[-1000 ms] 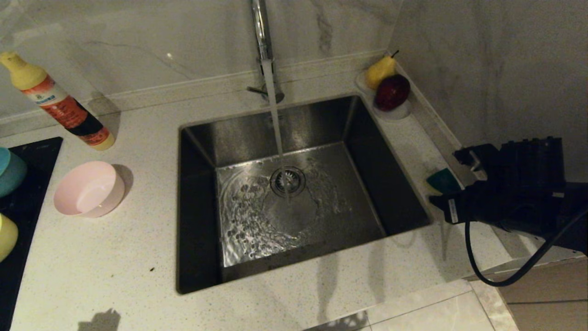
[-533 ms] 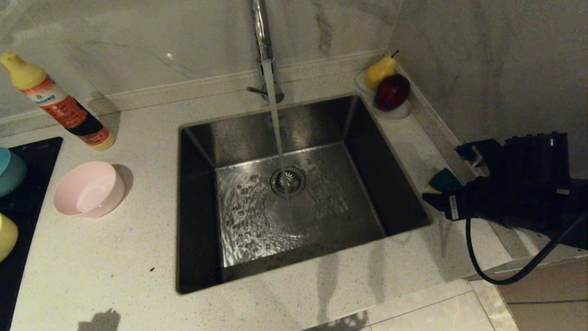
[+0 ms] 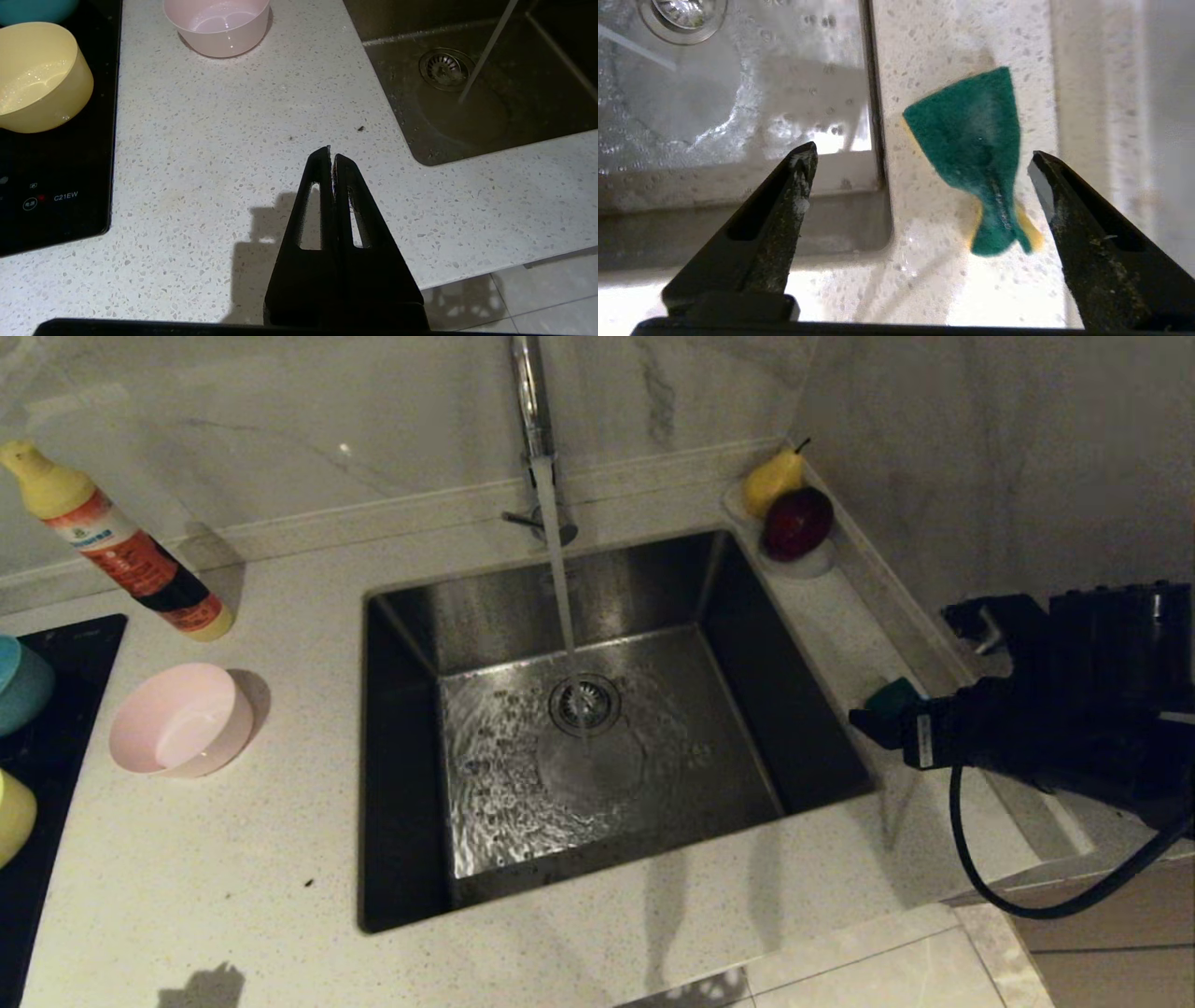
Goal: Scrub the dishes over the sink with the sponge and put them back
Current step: Put down the sponge, then turn off the faucet
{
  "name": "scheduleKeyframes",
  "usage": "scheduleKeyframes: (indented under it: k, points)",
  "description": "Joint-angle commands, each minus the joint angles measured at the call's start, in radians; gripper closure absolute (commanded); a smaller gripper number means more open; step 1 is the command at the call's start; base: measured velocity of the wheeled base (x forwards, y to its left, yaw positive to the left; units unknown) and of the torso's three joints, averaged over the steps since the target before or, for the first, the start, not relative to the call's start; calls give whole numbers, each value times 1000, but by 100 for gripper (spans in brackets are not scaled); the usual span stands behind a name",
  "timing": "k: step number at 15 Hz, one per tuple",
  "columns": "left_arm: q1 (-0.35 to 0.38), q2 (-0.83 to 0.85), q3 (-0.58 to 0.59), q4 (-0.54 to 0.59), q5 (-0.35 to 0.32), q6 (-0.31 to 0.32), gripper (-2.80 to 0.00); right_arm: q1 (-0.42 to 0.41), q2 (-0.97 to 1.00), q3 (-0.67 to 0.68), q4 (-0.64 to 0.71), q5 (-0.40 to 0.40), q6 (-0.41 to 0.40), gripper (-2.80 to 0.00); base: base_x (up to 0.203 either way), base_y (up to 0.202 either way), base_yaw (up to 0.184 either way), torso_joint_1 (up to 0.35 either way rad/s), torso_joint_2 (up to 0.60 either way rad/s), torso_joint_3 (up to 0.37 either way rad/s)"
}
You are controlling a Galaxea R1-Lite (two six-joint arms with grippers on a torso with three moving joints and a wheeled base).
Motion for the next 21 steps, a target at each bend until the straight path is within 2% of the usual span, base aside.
scheduleKeyframes:
  k: [1, 4, 5, 7, 9, 12, 14, 17, 21]
  points:
    - [0, 2, 40, -1, 1, 0, 0, 1, -51, -12, 18, 0, 1, -280, 0, 0, 0, 0, 0, 0]
    - [0, 0, 40, -1, 1, 0, 0, 5, -109, -13, 25, 5, -4, -280, 0, 0, 0, 0, 0, 0]
    - [0, 2, 40, -1, 1, 0, 0, 10, -119, -19, 36, 7, -6, 0, 0, 0, 0, 0, 0, 0]
    - [0, 0, 40, -1, 1, 0, 0, 17, -178, -26, 94, 40, -21, 0, 0, 0, 0, 0, 0, 0]
    - [0, 1, 40, -1, 1, 0, 0, 18, -247, -19, 130, 131, -53, 0, 0, 0, 0, 0, 0, 0]
    - [0, 0, 40, -1, 1, 0, 0, 17, -342, -16, 163, 187, -66, 0, 0, 0, 0, 0, 0, 0]
    - [0, 2, 40, -1, 1, 0, 0, 5, -429, -20, 243, 237, -78, 0, 0, 0, 0, 0, 0, 0]
    - [0, 0, 40, -1, 1, 0, 0, -46, -572, 4, 336, 333, -95, 0, 0, 0, 0, 0, 0, 0]
    - [0, 0, 40, -1, -1, 0, 0, -160, -759, 38, 477, 541, -99, 0, 0, 0, 0, 0, 0, 0]
